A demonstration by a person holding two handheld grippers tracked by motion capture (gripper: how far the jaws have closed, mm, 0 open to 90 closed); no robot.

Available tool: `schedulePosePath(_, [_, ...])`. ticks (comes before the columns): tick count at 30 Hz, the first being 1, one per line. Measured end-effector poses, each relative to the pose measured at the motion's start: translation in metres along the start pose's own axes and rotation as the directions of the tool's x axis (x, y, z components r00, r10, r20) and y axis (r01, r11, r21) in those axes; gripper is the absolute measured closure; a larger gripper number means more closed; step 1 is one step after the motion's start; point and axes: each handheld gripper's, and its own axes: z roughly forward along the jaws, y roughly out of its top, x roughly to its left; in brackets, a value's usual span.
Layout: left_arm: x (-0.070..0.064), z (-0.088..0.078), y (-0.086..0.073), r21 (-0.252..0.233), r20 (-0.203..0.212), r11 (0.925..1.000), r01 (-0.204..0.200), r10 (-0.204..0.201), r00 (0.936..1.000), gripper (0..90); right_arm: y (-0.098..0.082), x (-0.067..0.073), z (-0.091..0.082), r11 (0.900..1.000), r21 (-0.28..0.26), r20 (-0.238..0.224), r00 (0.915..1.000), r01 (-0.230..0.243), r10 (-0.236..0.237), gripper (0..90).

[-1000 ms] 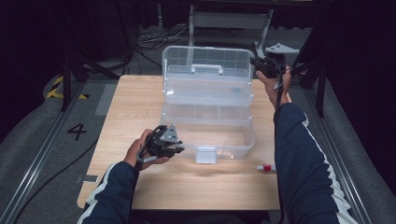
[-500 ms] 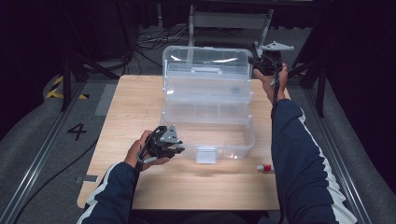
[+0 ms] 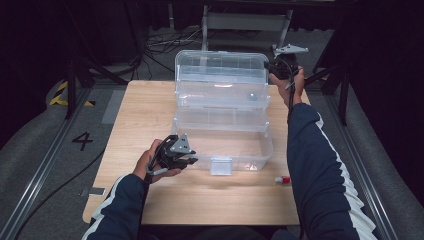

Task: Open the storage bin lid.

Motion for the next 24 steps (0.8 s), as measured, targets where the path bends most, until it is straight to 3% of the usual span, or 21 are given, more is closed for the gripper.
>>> schedulePosePath(24, [0.000, 0.000, -0.001, -0.009, 0.001, 0.9999, 0.004, -0.004, 1.0000, 72.1, -0.006, -0.008, 0.033, 0.996, 0.089, -0.013, 0.9995, -0.028, 0.030, 80.8])
